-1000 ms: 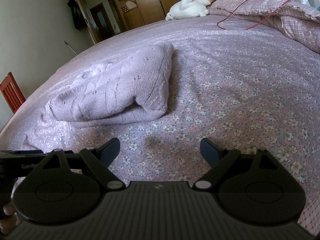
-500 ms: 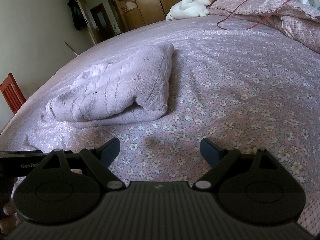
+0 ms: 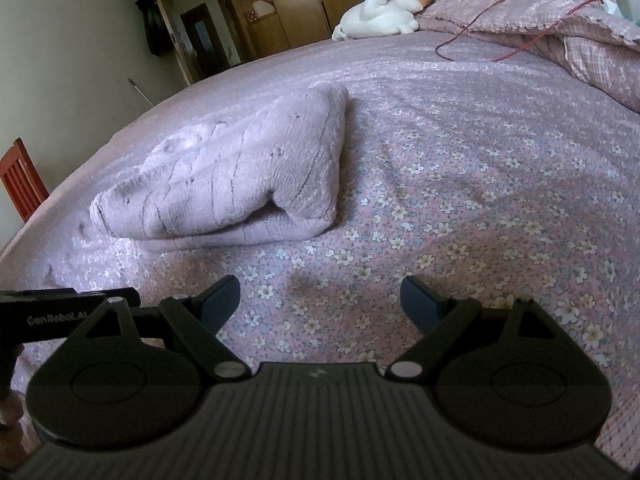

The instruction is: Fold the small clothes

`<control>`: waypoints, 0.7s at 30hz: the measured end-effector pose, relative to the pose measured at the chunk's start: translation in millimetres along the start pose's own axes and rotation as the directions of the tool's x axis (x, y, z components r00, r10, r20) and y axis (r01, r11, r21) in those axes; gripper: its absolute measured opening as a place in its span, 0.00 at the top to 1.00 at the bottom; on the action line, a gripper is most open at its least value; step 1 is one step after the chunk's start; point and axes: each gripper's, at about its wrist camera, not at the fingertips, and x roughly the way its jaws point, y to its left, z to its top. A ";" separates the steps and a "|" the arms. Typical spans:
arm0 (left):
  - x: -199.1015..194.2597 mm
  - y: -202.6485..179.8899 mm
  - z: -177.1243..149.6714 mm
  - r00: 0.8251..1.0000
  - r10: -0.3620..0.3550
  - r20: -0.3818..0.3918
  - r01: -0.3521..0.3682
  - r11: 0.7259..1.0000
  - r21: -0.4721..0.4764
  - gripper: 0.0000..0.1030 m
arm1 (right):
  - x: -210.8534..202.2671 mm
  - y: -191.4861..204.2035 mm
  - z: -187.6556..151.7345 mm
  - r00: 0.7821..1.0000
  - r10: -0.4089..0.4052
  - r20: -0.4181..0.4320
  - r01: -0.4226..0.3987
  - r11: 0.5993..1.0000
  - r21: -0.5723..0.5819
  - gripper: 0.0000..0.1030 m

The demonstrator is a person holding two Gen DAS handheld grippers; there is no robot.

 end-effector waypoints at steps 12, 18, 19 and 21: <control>-2.7 -0.7 0.1 1.000 -0.003 0.011 0.003 1.000 0.011 0.20 | -0.5 1.5 -0.4 1.000 -0.006 0.002 0.006 1.000 -0.010 0.11; -2.3 -0.3 -0.3 1.000 -0.013 0.006 0.013 1.000 0.011 0.20 | -0.3 2.1 -0.8 1.000 -0.008 0.001 0.008 1.000 -0.014 0.11; -2.1 -0.3 -0.4 1.000 -0.014 0.005 0.014 1.000 0.011 0.20 | -0.5 2.3 -0.8 1.000 -0.009 0.001 0.009 1.000 -0.015 0.11; -2.0 -0.5 -0.8 1.000 -0.018 0.004 0.018 1.000 0.011 0.20 | -0.8 2.9 -0.8 1.000 -0.010 0.002 0.010 1.000 -0.020 0.11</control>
